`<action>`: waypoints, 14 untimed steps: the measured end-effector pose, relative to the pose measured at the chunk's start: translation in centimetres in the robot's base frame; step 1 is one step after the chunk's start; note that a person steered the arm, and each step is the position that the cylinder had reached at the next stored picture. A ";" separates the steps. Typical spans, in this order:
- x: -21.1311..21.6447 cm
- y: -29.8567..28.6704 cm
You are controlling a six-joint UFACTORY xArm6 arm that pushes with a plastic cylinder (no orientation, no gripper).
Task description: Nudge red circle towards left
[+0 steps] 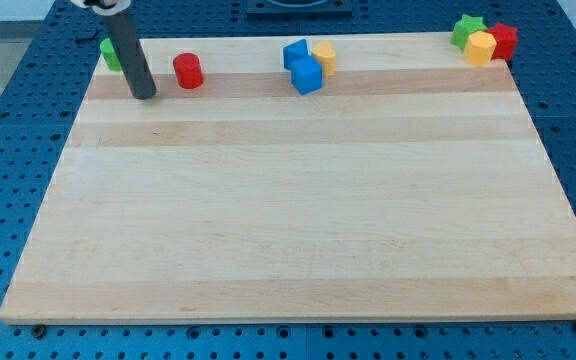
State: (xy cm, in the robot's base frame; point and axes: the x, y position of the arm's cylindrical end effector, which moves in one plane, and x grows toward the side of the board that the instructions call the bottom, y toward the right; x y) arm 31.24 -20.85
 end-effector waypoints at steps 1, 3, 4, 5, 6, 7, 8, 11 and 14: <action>0.2 3.8; -2.5 6.8; -3.7 6.4; -3.6 6.2; -3.6 8.5; -4.4 12.1; -6.5 13.9; -9.4 9.4; -7.3 7.6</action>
